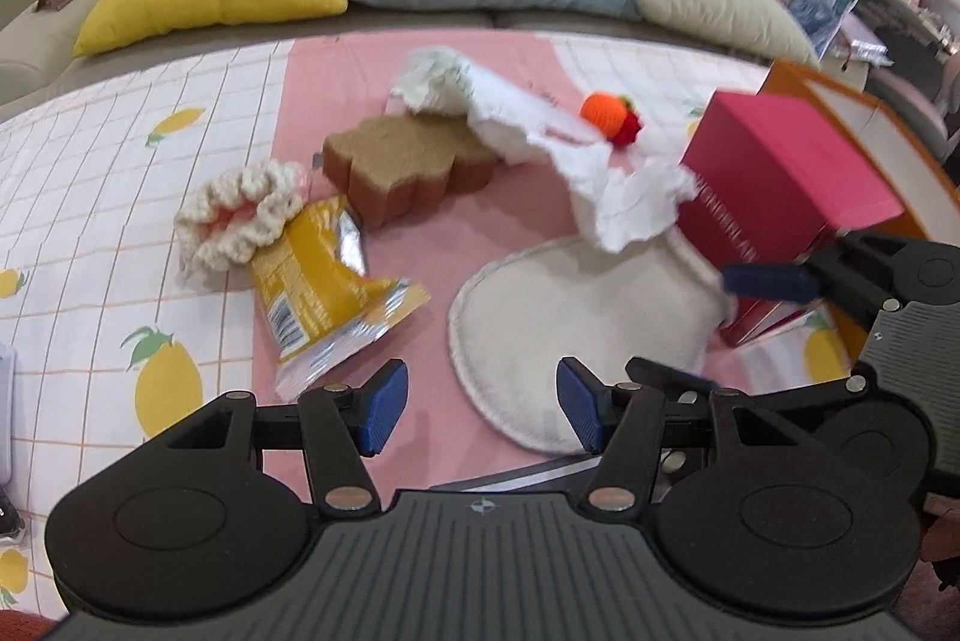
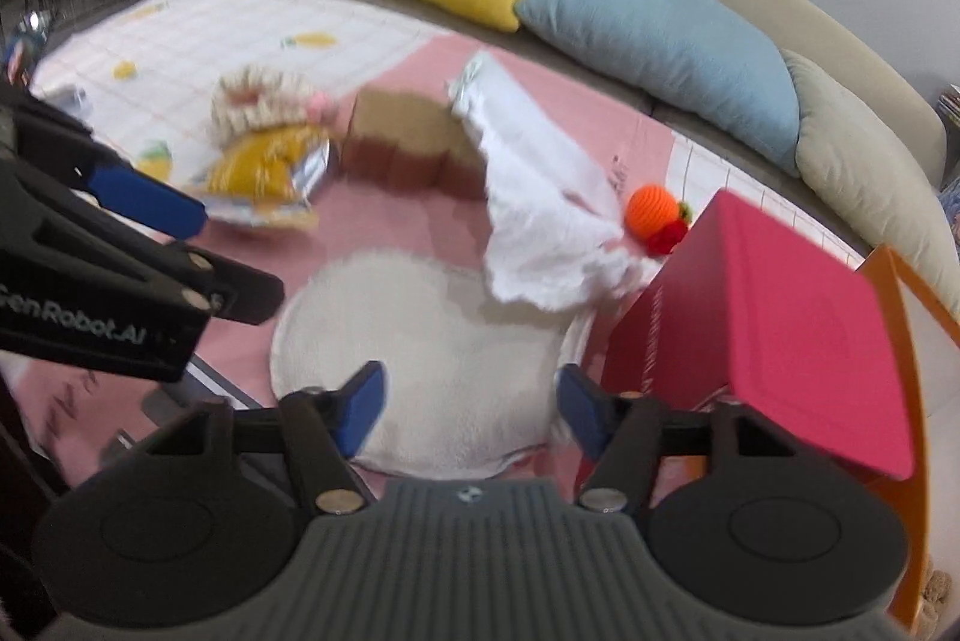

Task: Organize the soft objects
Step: 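Move both tools back over the table toward the white towel, then grasp the white towel with the right tool while the left tool grasps the yellow snack packet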

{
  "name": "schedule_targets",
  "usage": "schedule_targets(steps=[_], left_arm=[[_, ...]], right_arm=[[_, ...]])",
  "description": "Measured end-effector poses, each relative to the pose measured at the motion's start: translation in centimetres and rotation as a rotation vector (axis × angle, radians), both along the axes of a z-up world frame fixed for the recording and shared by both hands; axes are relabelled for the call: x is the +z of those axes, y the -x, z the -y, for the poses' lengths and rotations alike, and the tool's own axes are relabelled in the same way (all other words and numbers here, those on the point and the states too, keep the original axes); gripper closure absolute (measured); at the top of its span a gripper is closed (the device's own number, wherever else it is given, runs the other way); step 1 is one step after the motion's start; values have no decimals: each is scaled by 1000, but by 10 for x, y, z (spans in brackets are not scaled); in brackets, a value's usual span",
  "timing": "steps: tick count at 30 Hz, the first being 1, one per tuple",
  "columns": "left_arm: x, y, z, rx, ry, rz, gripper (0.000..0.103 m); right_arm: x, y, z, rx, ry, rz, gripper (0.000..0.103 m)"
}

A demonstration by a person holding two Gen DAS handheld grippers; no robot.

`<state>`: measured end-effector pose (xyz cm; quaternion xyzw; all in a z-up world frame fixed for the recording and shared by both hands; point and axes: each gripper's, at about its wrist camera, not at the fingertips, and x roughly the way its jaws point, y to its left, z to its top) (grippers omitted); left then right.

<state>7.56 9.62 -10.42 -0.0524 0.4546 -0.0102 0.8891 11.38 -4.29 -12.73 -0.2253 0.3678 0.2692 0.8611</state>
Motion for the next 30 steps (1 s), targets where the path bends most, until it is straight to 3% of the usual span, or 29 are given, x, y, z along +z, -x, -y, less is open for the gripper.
schedule_targets(steps=[6, 12, 17, 20, 25, 30], left_arm=[[-10, -4, -10, 47, 25, -38, 36], [-17, -6, -14, 64, 34, -63, 36], [-19, -6, -14, 67, 40, -70, 36], [-18, -6, -13, 68, 41, -65, 36], [-15, -5, -10, 63, 39, -59, 36], [-11, -2, -8, 63, 32, -50, 36]], right_arm=[[-16, -2, -15, 26, 61, 35, 24], [-33, -13, -22, -57, 61, -57, 24], [-35, -20, -15, -107, -15, -130, 31], [-34, -23, -12, -113, -55, -179, 44], [-31, -17, -16, -76, -81, -205, 83], [-28, -15, -14, -82, -71, -191, 97]])
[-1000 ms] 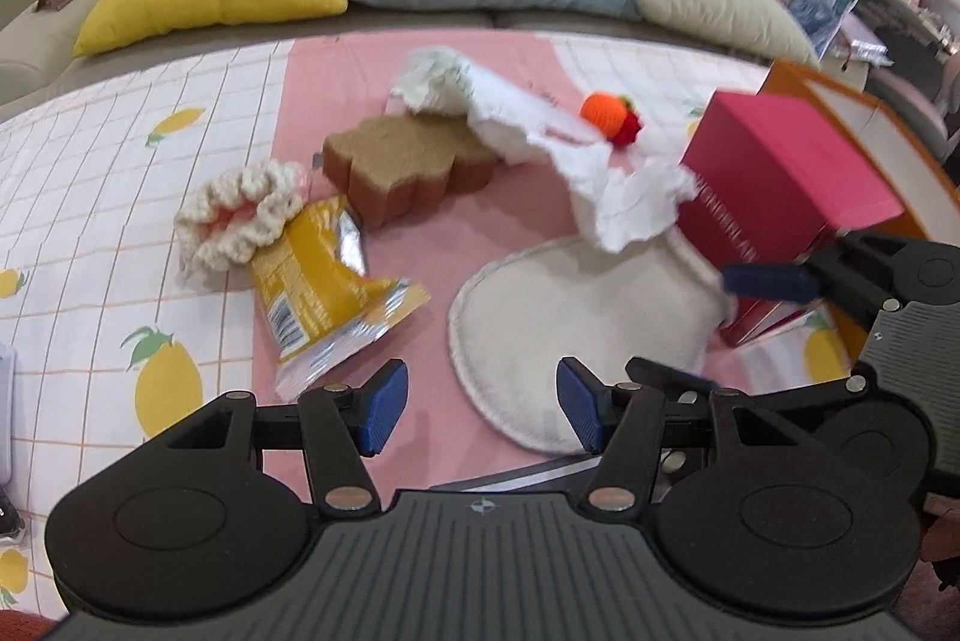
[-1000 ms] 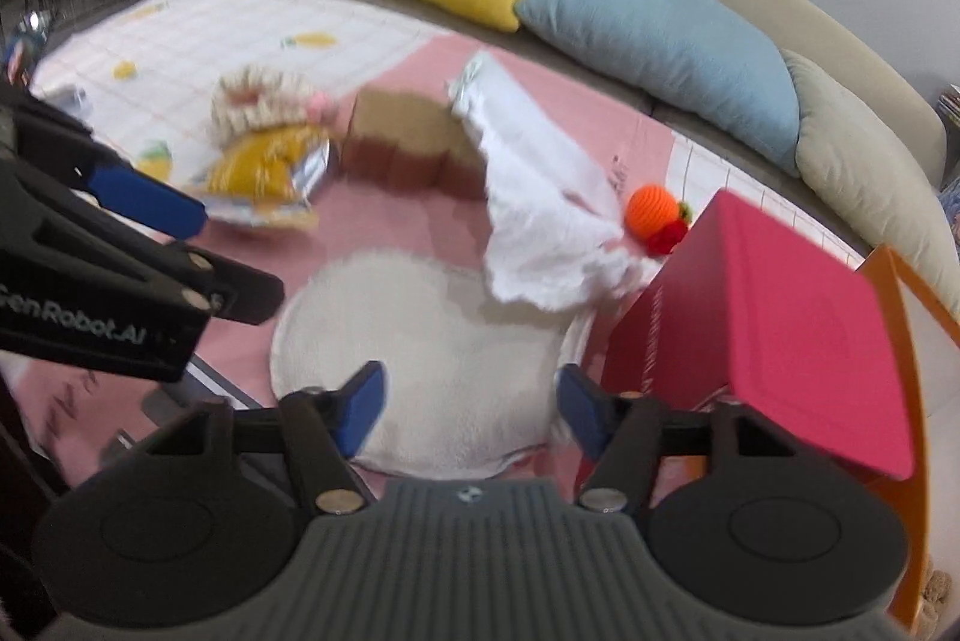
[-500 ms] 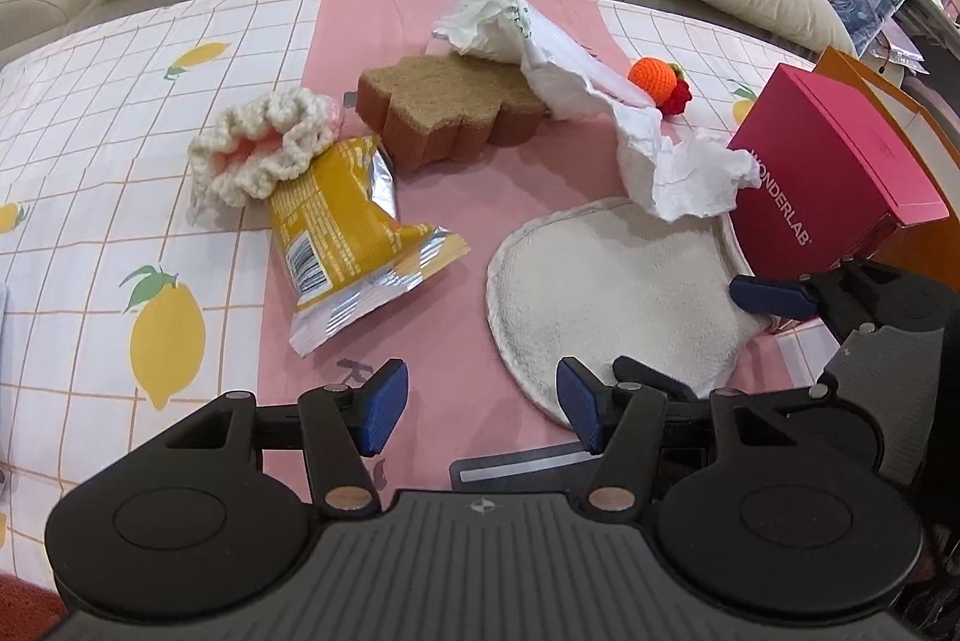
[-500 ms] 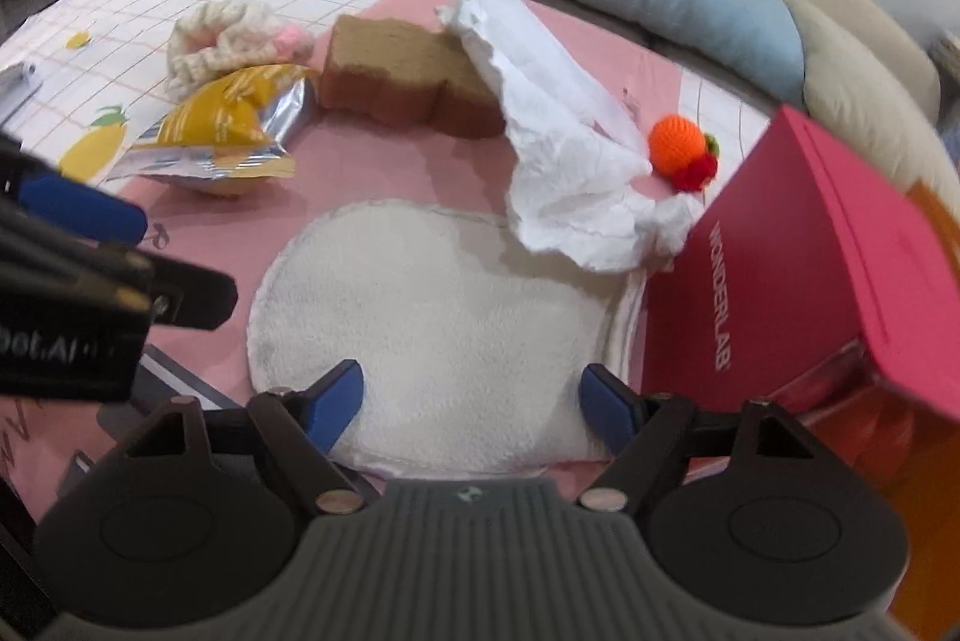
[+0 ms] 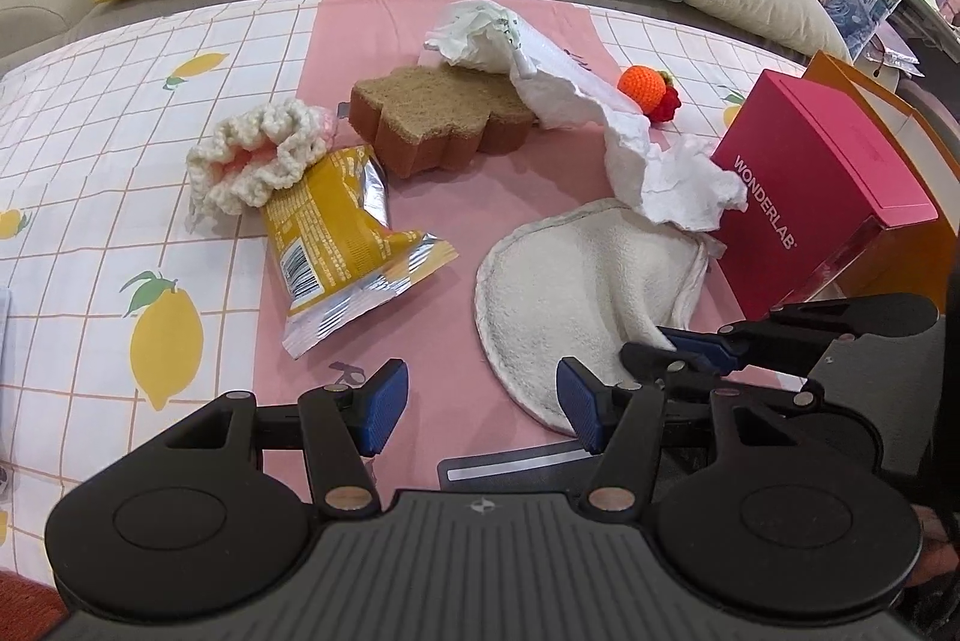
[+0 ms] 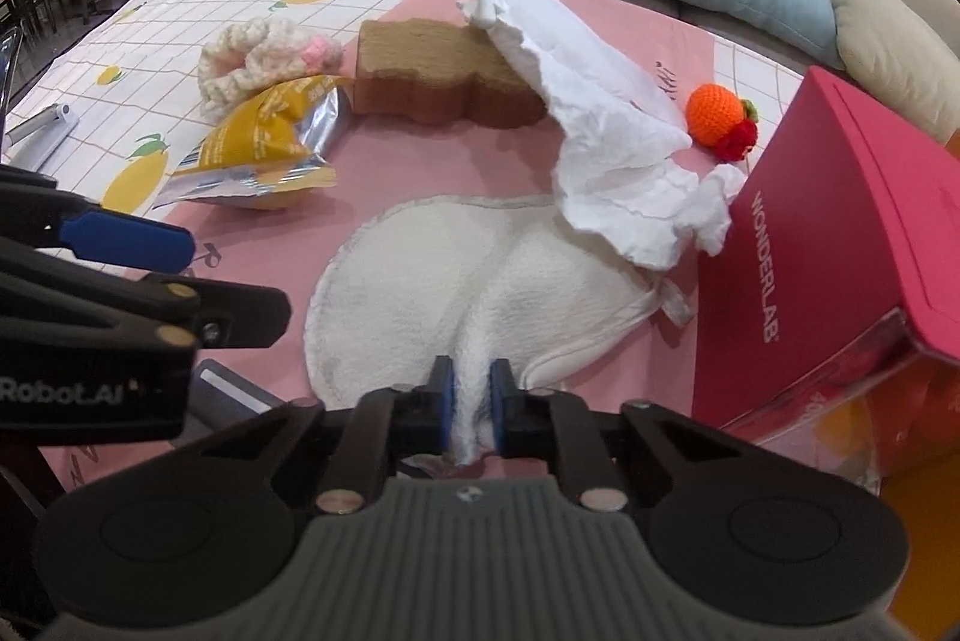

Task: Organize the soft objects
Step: 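Grasp the white towel with the right tool while the left tool grasps the yellow snack packet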

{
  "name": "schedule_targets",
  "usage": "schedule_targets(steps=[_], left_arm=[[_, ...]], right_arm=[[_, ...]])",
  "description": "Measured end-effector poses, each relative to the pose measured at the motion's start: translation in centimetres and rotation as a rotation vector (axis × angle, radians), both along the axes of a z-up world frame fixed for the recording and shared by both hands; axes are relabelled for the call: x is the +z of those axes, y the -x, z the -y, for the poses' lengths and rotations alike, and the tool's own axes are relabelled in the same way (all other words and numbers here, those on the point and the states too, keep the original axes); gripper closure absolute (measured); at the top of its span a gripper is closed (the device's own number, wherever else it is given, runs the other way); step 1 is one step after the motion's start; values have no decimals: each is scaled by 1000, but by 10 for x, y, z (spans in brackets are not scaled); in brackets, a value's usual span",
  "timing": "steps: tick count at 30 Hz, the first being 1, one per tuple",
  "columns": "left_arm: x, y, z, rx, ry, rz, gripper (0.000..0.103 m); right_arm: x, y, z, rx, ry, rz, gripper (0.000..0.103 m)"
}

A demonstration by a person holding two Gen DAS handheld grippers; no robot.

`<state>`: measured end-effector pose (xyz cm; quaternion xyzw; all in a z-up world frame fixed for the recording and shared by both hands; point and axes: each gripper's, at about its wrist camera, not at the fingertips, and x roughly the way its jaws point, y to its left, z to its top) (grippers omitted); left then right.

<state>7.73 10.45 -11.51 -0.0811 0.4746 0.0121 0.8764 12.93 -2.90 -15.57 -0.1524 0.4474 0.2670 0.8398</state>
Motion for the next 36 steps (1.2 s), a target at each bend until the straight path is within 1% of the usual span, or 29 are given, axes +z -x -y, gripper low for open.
schedule_targets(steps=[5, 7, 9, 13, 15, 19, 23, 26, 29, 31, 34, 36], left_arm=[[8, 4, 3, -19, -3, 23, 36], [12, 6, 5, -37, 1, 38, 36], [17, 8, 8, -54, 0, 52, 38], [31, 10, 15, -90, -3, 90, 39], [38, 10, 19, -113, -10, 112, 39], [52, 6, 23, -134, -33, 148, 39], [62, -2, 24, -143, -57, 172, 39], [64, -11, 26, -152, -74, 181, 39], [64, -21, 29, -160, -75, 199, 39], [61, -29, 30, -158, -88, 197, 39], [57, -34, 29, -144, -127, 191, 39], [51, -36, 24, -126, -176, 181, 39]], right_arm=[[13, 5, 6, 20, -9, -3, 97], [21, 8, 8, 28, -14, -10, 97], [30, 9, 12, 31, -9, -17, 97], [52, 16, 20, 40, -5, -10, 97], [65, 21, 26, 54, -14, 12, 97], [92, 31, 35, 83, -16, 83, 97], [113, 30, 45, 62, -14, 174, 97], [122, 20, 50, 27, -9, 231, 97], [126, 5, 54, -9, -22, 236, 97], [127, -2, 55, -25, -24, 247, 97], [127, -10, 53, -29, -40, 245, 97], [127, -10, 52, -24, -56, 244, 97]])
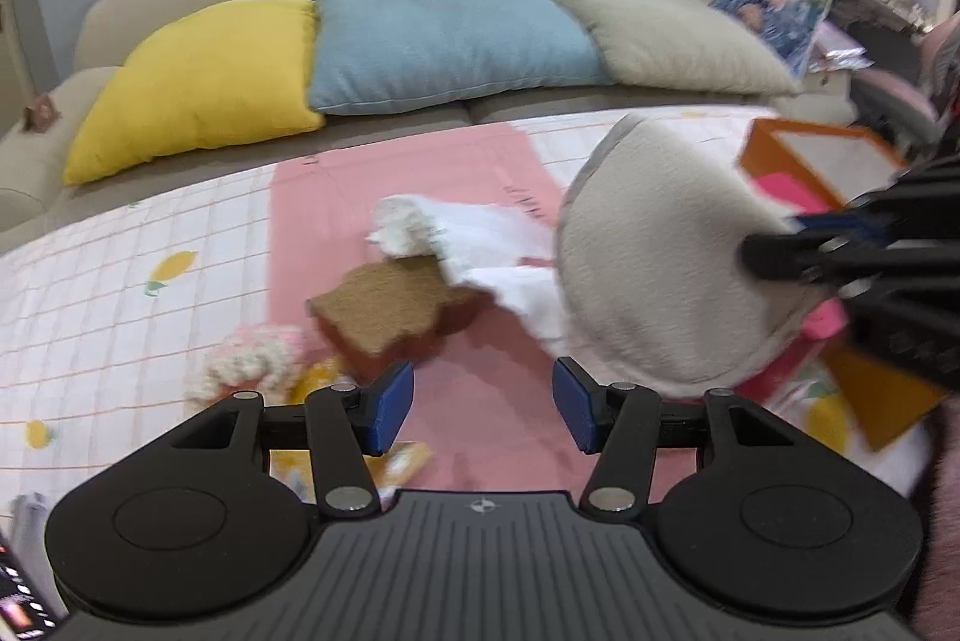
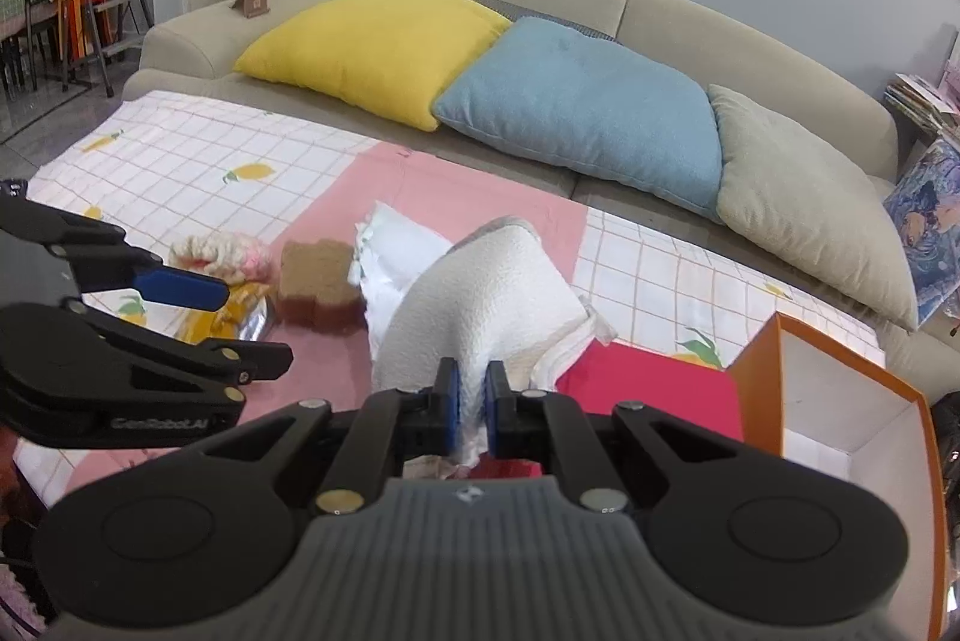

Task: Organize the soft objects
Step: 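Grasp the white towel with the right tool while the left tool grasps the yellow snack packet, then carry the towel and yellow packet over the orange-rimmed box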

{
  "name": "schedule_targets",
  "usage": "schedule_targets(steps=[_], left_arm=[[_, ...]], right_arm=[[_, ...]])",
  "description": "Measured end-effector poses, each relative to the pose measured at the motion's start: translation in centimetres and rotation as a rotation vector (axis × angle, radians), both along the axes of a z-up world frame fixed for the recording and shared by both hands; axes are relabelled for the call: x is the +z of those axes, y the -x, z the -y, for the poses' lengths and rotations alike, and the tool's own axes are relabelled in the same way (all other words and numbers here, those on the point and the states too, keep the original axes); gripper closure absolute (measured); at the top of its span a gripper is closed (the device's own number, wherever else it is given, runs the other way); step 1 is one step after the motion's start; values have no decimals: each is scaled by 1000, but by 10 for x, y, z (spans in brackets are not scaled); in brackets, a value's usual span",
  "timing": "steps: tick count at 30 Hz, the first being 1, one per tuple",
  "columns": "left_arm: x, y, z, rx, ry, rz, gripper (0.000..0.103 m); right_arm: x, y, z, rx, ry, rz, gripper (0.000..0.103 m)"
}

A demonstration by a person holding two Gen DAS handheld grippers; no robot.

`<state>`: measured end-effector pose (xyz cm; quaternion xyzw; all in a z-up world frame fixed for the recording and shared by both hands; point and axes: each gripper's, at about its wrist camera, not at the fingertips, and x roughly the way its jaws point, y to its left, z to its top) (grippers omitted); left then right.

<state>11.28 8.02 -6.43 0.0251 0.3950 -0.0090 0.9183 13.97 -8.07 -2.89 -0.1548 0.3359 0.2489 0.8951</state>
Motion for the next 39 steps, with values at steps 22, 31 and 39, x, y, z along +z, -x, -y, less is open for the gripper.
schedule_targets(steps=[22, 31, 39], left_arm=[[-71, -31, -83, 421, 147, -178, 26], [-81, -39, -76, 402, 115, -212, 53], [-71, -17, -66, 386, 137, -215, 61]], right_arm=[[-22, -8, -17, 10, -18, -72, 97], [-21, -3, -16, 2, -21, -72, 97], [-10, 4, -13, 4, -38, -37, 97]])
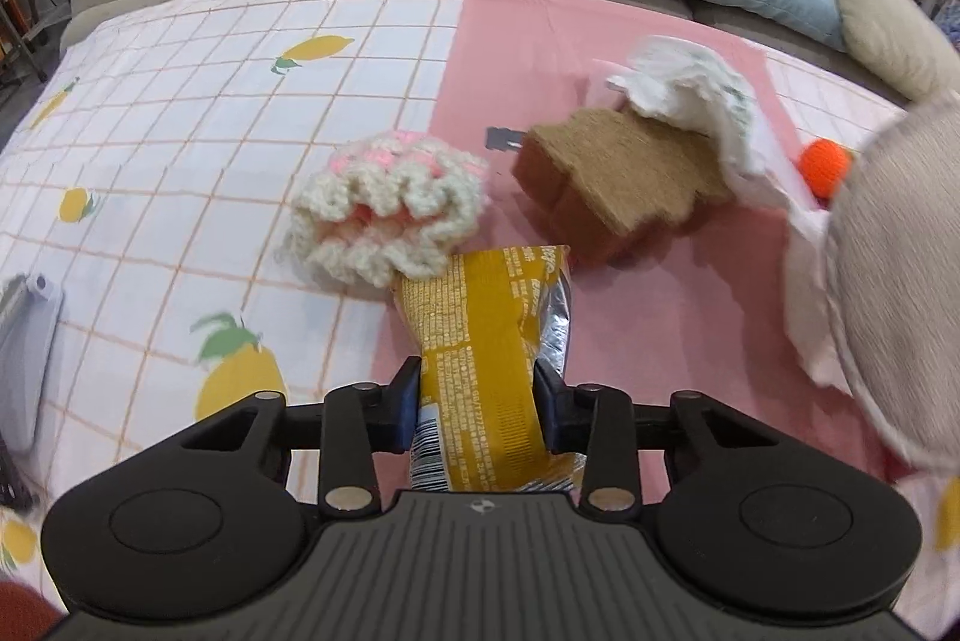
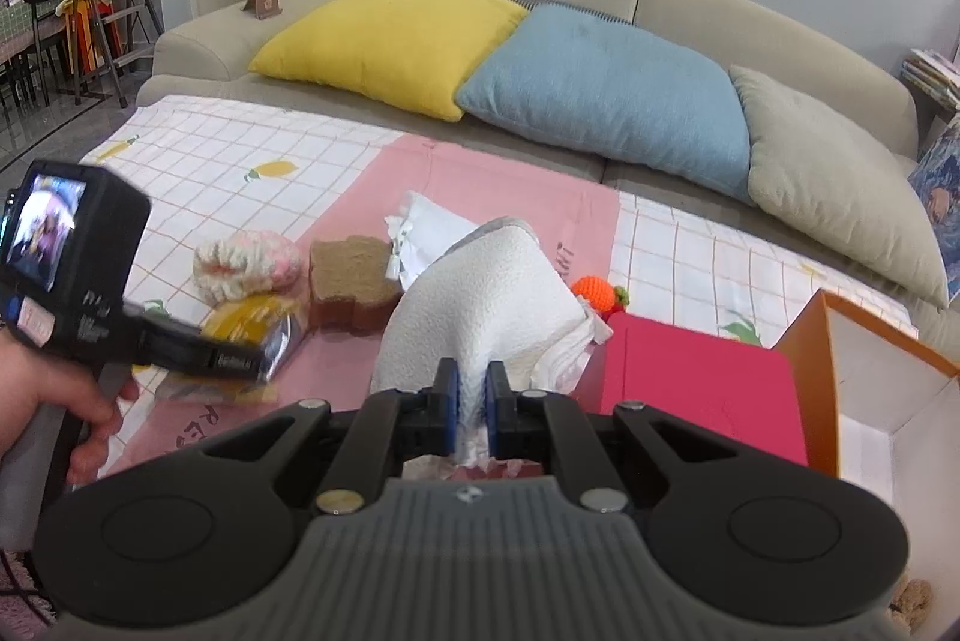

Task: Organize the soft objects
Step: 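Carry the towel and yellow packet over the orange-rimmed box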

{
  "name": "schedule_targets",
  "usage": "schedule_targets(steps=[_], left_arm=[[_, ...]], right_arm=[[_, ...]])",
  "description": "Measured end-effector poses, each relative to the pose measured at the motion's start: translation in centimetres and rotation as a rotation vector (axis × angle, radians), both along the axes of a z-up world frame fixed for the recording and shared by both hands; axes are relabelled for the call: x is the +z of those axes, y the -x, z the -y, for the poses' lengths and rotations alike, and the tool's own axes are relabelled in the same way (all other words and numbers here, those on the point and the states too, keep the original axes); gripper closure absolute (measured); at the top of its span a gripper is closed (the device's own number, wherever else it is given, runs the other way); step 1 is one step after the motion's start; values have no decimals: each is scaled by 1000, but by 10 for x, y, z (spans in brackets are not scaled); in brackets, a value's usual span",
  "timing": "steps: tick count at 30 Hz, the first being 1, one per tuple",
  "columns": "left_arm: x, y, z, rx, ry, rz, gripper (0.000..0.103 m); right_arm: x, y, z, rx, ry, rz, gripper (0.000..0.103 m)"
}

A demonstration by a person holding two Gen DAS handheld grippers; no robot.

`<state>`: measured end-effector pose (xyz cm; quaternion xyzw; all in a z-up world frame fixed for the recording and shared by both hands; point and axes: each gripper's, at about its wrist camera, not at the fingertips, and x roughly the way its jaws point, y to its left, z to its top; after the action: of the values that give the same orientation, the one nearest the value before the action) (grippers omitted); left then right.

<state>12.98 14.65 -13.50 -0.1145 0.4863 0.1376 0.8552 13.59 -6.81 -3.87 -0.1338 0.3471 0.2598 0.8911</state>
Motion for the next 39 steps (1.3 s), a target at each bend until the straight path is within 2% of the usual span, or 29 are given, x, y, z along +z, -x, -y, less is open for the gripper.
schedule_targets(steps=[10, 21, 30, 39], left_arm=[[46, 43, 36, -85, 90, 69, 61], [115, 69, 69, -163, 133, 223, 62], [152, 57, 123, -322, 152, 304, 62], [172, 25, 200, -539, 151, 347, 62]], right_arm=[[19, 14, 19, -25, -53, 27, 97], [41, 35, 63, -81, -117, 71, 97], [67, 45, 122, -163, -138, 142, 97], [76, 40, 191, -279, -29, 198, 97]])
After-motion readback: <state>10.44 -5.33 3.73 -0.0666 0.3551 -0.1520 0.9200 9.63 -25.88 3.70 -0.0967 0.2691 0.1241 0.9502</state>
